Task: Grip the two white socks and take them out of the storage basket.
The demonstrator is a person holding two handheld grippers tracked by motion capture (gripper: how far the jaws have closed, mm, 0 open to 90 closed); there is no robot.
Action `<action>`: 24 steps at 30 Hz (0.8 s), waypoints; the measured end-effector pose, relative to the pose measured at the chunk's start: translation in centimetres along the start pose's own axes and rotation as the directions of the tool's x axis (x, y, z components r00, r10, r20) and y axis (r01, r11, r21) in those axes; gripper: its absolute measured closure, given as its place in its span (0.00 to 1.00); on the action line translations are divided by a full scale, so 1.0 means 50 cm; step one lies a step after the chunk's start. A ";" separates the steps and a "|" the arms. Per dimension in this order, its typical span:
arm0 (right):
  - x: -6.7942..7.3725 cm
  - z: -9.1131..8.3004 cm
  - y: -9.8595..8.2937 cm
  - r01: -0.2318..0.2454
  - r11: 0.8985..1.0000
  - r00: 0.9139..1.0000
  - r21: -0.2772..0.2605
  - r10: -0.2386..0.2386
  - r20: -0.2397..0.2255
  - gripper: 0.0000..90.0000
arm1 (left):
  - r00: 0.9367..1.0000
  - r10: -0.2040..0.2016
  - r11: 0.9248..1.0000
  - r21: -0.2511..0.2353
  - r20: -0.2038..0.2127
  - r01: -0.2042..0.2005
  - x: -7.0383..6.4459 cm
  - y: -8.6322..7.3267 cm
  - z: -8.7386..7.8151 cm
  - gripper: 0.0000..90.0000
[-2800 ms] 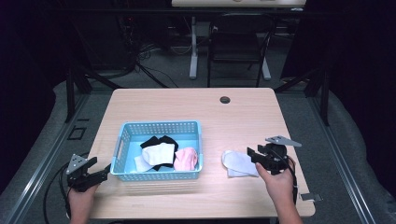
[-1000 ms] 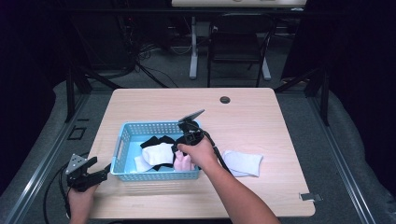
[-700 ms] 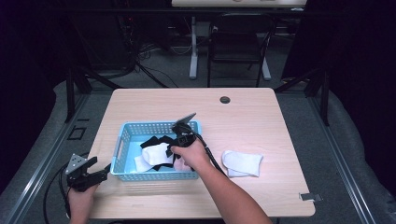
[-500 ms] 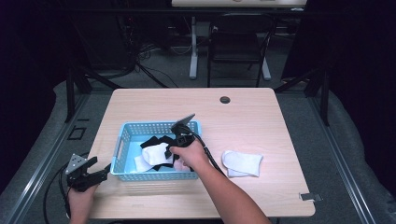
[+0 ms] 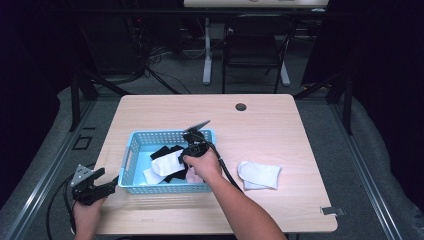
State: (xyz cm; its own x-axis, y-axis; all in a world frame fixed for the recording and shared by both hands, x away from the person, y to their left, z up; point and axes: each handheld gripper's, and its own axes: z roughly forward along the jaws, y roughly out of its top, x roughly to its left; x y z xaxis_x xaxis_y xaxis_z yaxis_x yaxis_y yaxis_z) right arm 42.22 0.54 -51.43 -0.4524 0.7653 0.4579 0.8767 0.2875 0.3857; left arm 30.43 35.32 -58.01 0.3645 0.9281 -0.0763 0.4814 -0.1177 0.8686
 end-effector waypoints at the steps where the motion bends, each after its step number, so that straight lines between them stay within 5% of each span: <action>1: 0.004 0.002 -0.001 -0.006 1.000 1.000 -0.026 0.005 -0.010 0.96 | 1.000 -0.001 1.000 -0.001 0.000 0.001 0.000 0.000 0.000 0.24; 3: 0.003 -0.004 0.000 0.027 1.000 1.000 -0.006 -0.027 -0.008 0.96 | 1.000 -0.001 1.000 0.006 0.001 0.001 0.001 0.000 -0.001 0.24; 8: 0.021 -0.016 -0.005 0.114 0.991 0.993 -0.076 -0.114 0.006 0.97 | 1.000 -0.001 1.000 0.006 0.000 0.001 0.001 0.000 -0.001 0.24; 10: 0.039 -0.030 -0.012 0.219 0.967 0.976 -0.134 -0.213 0.055 0.97 | 1.000 -0.001 1.000 0.005 0.000 0.001 0.001 0.000 -0.001 0.24; 11: 0.039 -0.030 -0.012 0.219 0.967 0.976 -0.134 -0.213 0.055 0.97 | 1.000 -0.001 1.000 0.006 -0.001 0.001 0.001 0.000 -0.001 0.24; 13: 0.052 -0.044 -0.018 0.295 0.943 0.955 -0.154 -0.284 0.090 0.98 | 1.000 -0.001 1.000 0.006 0.000 0.001 0.001 0.000 -0.001 0.24; 14: 0.068 -0.053 -0.025 0.344 0.920 0.938 -0.187 -0.326 0.119 0.98 | 1.000 -0.002 1.000 -0.001 0.000 0.002 0.000 0.000 0.001 0.24; 15: 0.068 -0.053 -0.025 0.344 0.920 0.938 -0.187 -0.326 0.119 0.98 | 1.000 -0.002 1.000 -0.001 0.000 0.002 0.000 0.000 0.001 0.24; 17: 0.083 -0.063 -0.030 0.403 0.895 0.913 -0.190 -0.377 0.157 0.98 | 1.000 0.002 1.000 0.002 -0.001 -0.002 0.000 0.000 0.001 0.24; 19: 0.100 -0.076 -0.036 0.472 0.858 0.877 -0.203 -0.434 0.206 0.98 | 1.000 0.002 1.000 0.001 -0.001 -0.002 0.000 0.000 0.000 0.24; 22: 0.120 -0.093 -0.044 0.530 0.822 0.840 -0.207 -0.477 0.259 0.98 | 1.000 -0.001 1.000 -0.001 0.001 0.001 0.000 0.000 0.001 0.24; 24: 0.128 -0.109 -0.048 0.536 0.809 0.838 -0.242 -0.474 0.270 0.98 | 1.000 0.002 1.000 0.002 -0.001 -0.002 0.000 0.000 0.001 0.24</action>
State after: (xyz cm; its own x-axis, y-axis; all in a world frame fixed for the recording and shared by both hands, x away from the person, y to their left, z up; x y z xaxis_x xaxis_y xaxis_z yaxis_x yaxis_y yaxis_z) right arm 36.32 1.63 -45.07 -0.7506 0.6606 -0.0155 0.4272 0.5030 0.7513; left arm 30.44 35.30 -58.03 0.3644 0.9283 -0.0744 0.4821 -0.1197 0.8679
